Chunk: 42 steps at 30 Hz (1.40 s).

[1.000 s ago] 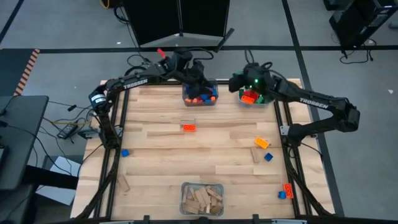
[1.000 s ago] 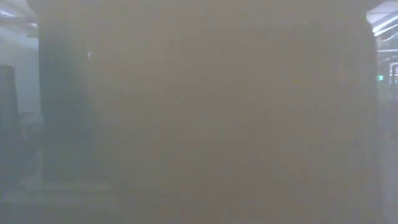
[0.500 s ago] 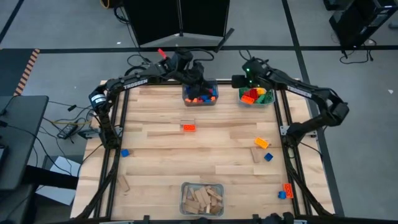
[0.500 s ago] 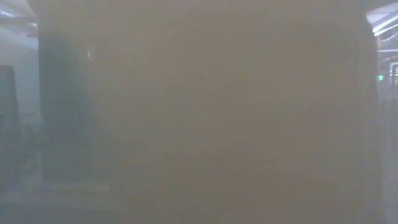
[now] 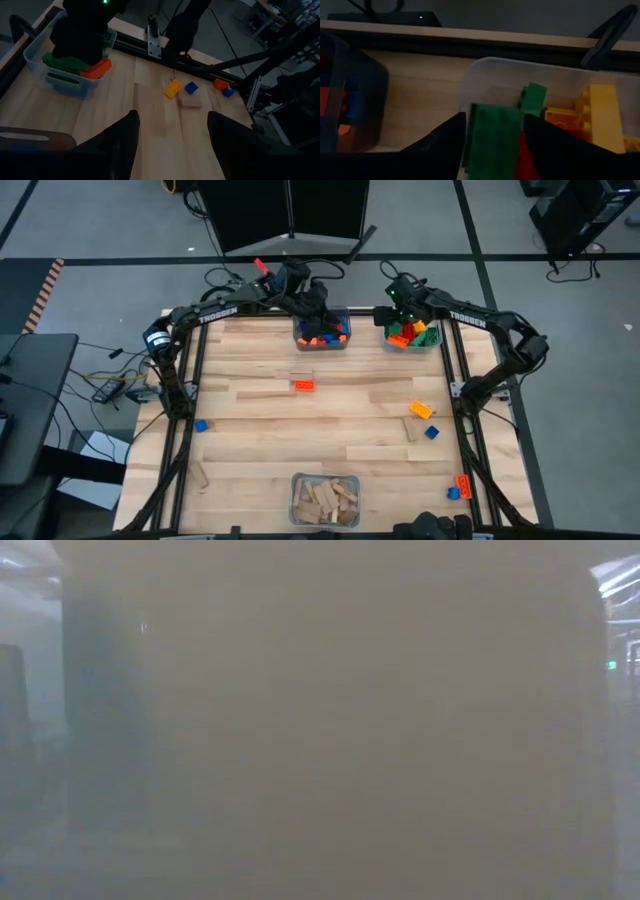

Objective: Sort blocks by size
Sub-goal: Put the large green game piece into the transparent bin, then put the small blue game piece into the black bin

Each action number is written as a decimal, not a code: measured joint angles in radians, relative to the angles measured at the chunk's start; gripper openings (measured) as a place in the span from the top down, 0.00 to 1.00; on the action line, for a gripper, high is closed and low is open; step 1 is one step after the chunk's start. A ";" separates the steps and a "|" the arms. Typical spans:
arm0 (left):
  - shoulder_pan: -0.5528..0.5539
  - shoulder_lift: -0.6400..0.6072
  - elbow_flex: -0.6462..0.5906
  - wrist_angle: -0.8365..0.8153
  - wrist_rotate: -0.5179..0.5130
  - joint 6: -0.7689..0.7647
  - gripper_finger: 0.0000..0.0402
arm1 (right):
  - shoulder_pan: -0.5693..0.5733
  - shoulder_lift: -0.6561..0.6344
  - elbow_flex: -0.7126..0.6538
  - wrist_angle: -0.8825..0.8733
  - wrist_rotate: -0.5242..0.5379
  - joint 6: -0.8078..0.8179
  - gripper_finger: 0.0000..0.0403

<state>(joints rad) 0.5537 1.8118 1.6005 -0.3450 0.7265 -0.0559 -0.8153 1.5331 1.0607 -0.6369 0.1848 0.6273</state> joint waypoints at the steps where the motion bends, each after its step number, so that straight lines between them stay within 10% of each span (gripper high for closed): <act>1: 0.000 0.000 0.000 0.000 0.000 0.000 0.40 | -0.003 -0.004 0.000 -0.001 0.000 -0.002 0.46; 17: -0.065 0.000 0.000 -0.001 -0.140 -0.042 0.40 | 0.122 -0.394 0.000 -0.294 -0.054 -0.018 0.38; 29: -0.255 -0.077 -0.002 -0.041 -0.531 -0.038 0.40 | 0.685 -0.602 0.000 -0.706 -0.010 0.481 0.41; 42: -0.450 -0.100 -0.001 -0.078 -0.730 -0.226 0.40 | 1.345 -0.400 0.000 -0.776 -0.063 0.921 0.43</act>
<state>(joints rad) 0.1037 1.7115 1.5993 -0.4227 -0.0036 -0.2817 0.5297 1.1335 1.0603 -1.4131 0.1220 1.5480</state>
